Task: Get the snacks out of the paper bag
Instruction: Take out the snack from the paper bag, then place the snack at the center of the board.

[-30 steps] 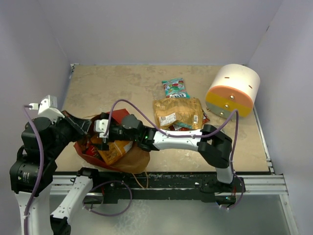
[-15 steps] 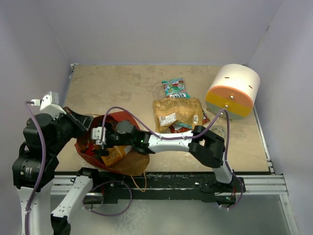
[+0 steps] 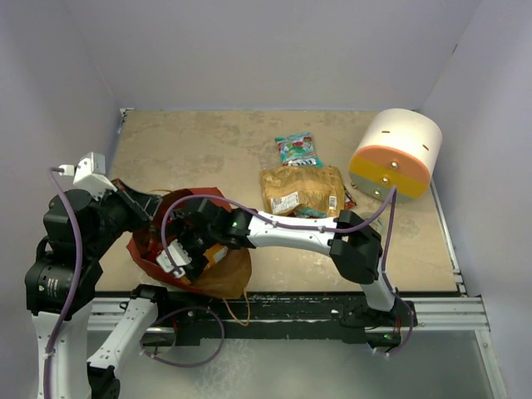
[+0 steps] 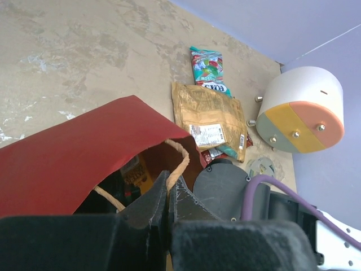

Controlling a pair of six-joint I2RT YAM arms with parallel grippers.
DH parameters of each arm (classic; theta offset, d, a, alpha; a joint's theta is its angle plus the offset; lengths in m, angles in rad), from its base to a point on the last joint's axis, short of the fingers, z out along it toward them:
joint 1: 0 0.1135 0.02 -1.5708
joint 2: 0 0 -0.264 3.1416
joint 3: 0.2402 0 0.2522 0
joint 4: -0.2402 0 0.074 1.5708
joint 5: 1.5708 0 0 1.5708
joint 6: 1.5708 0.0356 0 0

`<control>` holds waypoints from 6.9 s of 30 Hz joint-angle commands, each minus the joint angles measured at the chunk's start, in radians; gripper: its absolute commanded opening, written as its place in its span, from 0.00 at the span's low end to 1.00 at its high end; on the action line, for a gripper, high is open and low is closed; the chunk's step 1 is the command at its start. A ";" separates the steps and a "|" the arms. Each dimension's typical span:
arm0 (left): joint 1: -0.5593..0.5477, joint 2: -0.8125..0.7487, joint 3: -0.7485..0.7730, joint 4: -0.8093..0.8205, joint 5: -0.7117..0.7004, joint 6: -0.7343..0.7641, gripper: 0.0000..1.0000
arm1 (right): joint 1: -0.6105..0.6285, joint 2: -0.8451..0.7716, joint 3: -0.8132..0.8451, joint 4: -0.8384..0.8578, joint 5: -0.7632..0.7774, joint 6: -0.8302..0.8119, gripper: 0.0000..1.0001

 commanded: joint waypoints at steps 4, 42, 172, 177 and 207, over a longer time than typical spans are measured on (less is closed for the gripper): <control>-0.004 -0.002 -0.006 0.046 0.022 0.033 0.00 | -0.046 0.001 0.063 -0.207 0.039 -0.129 0.99; -0.004 0.033 0.041 0.008 -0.049 0.049 0.00 | -0.096 0.066 0.118 0.086 -0.001 0.270 0.09; -0.005 0.054 0.046 -0.136 -0.245 -0.037 0.00 | -0.593 -0.618 -0.195 -0.204 1.189 0.754 0.00; -0.004 0.061 0.053 -0.139 -0.257 -0.029 0.00 | -0.544 -0.553 -0.146 -0.264 1.088 0.898 0.00; -0.004 0.048 0.073 -0.166 -0.288 -0.047 0.00 | -0.511 -0.240 -0.338 0.098 0.704 1.613 0.00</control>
